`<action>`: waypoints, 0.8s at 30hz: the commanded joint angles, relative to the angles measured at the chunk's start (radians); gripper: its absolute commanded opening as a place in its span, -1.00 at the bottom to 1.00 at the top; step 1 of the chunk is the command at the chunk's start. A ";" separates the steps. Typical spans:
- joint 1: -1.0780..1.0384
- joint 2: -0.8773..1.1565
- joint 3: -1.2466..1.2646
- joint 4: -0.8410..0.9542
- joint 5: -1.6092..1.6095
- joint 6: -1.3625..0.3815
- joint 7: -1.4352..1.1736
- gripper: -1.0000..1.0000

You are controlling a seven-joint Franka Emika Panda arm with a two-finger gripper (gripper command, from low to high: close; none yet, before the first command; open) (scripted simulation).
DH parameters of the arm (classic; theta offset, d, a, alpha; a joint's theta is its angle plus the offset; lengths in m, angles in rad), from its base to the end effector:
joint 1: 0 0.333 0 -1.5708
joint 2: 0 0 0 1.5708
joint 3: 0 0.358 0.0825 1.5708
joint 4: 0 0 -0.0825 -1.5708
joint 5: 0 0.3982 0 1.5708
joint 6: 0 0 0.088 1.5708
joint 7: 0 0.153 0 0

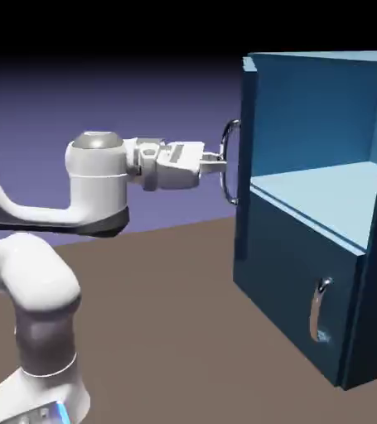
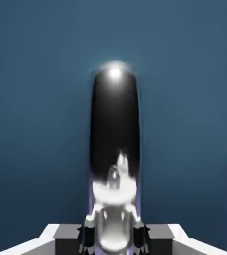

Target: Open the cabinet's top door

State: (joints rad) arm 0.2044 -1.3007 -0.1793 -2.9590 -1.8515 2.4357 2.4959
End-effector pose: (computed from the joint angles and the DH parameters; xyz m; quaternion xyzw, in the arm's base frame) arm 0.2628 -0.0270 0.5396 -0.5597 0.4318 -0.7015 0.0902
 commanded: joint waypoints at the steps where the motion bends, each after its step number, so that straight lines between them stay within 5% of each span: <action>1: -0.001 -0.019 0.031 -0.012 0.045 -0.021 -0.016 -1.00; 12: 0.074 -0.145 0.413 -0.060 0.509 -0.307 -0.133 -1.00; 24: 0.088 -0.028 0.848 0.102 0.923 -0.674 -0.123 -1.00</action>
State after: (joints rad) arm 0.2920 -1.3284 0.6684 -2.8573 -0.9285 1.7626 2.3734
